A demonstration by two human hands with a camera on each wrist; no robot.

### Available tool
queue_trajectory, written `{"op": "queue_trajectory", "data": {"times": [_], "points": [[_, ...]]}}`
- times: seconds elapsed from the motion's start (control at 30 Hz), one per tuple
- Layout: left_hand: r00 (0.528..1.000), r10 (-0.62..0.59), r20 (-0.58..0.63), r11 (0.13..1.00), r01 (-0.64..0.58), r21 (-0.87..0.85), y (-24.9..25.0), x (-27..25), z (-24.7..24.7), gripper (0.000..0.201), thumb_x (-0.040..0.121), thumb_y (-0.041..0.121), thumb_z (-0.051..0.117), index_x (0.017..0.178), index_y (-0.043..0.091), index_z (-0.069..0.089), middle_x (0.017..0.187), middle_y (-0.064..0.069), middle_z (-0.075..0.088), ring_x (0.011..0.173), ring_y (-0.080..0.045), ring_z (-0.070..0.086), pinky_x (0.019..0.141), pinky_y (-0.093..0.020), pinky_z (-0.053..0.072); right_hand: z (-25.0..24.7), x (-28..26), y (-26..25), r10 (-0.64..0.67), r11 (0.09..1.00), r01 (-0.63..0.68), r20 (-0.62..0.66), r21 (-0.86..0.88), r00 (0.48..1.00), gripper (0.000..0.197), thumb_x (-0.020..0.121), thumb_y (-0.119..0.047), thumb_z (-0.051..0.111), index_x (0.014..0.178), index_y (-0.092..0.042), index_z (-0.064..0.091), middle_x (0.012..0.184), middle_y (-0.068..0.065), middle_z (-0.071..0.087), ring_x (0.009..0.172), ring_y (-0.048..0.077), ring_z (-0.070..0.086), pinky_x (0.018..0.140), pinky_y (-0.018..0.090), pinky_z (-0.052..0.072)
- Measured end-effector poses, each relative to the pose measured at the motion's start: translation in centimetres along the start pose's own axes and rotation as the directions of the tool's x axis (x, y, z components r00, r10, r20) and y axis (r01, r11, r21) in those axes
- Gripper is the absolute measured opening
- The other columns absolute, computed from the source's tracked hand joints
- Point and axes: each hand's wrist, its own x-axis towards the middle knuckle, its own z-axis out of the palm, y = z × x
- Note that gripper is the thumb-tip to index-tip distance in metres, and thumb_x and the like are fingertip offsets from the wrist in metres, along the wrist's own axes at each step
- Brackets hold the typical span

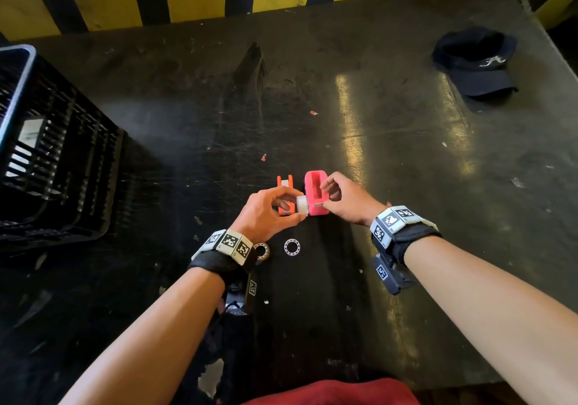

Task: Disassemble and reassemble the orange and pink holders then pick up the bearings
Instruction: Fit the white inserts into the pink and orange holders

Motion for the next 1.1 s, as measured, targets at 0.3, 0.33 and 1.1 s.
{"op": "queue_trajectory", "data": {"times": [0.3, 0.33, 1.1], "points": [[0.999, 0.005, -0.047, 0.998, -0.003, 0.058, 0.7, 1.9, -1.6, 0.044, 0.079, 0.033, 0.085, 0.12, 0.028, 0.071, 0.098, 0.016, 0.073, 0.088, 0.005, 0.068, 0.07, -0.008, 0.049, 1.1, 3.7, 0.3, 0.06, 0.867, 0.0, 0.105, -0.498, 0.993, 0.135, 0.065, -0.036, 0.095, 0.164, -0.028, 0.002, 0.171, -0.004, 0.011, 0.149, 0.038, 0.028, 0.115, 0.059, 0.035], [0.999, 0.005, -0.054, 0.998, -0.001, 0.061, 0.7, 2.0, -1.7, 0.044, 0.079, 0.033, 0.085, 0.12, 0.028, 0.071, 0.097, 0.016, 0.073, 0.089, 0.007, 0.067, 0.07, -0.007, 0.048, 1.3, 3.8, 0.5, 0.057, 0.869, -0.004, 0.091, -0.494, 0.994, 0.133, 0.065, -0.037, 0.094, 0.163, -0.029, 0.004, 0.17, -0.004, 0.014, 0.148, 0.037, 0.03, 0.114, 0.058, 0.035], [0.985, 0.117, -0.127, 0.977, -0.091, 0.193, 1.5, 1.6, -0.7, 0.049, 0.079, 0.035, 0.083, 0.126, 0.029, 0.07, 0.132, 0.004, 0.057, 0.123, -0.018, 0.052, 0.102, -0.037, 0.048, 0.7, -1.3, -1.9, -0.326, 0.916, 0.317, 0.002, -0.245, 0.945, 0.116, 0.058, -0.045, 0.093, 0.154, -0.025, 0.031, 0.147, -0.003, 0.036, 0.123, 0.025, 0.055, 0.094, 0.034, 0.046]]}}
